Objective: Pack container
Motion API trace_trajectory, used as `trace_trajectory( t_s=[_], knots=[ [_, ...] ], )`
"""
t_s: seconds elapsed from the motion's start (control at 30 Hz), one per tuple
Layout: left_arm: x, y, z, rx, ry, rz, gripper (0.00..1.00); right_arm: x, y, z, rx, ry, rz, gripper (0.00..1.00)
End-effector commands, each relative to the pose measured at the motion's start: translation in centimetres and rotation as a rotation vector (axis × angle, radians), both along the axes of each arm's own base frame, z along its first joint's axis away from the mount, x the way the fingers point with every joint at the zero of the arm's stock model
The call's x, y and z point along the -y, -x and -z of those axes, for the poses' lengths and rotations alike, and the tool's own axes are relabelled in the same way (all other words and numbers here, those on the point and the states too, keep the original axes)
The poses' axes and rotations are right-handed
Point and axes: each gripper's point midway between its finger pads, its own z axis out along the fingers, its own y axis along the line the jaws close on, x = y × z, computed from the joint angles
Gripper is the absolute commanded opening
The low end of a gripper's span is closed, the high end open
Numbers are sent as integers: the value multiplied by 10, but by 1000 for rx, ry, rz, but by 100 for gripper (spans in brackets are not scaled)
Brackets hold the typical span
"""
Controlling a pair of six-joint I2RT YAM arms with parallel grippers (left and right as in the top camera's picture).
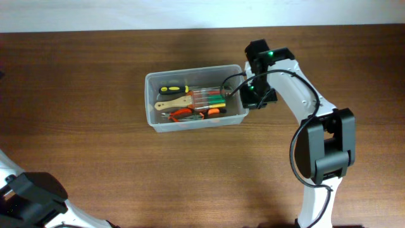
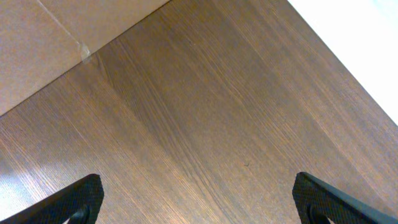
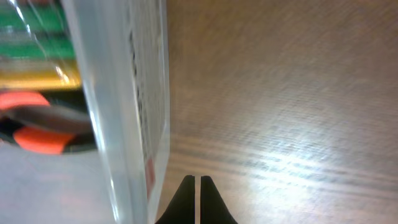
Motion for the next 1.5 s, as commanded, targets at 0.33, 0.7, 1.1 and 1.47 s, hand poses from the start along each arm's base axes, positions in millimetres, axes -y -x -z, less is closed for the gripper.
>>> trace_trajectory(
  t_s=[0.33,0.7,1.1,1.47],
  knots=[
    [-1,-2,5,1,20,-8,99,-19,24,-28,-36,-104,-72,4],
    [-1,-2,5,1,20,-8,99,-3,10,-237,561,-97,-156,4],
    [-1,-2,5,1,20,-8,99,93,68,-367,960,262,67,98],
    [-1,-2,5,1,20,-8,99,112,113,-408,1097,262,128,98]
  ],
)
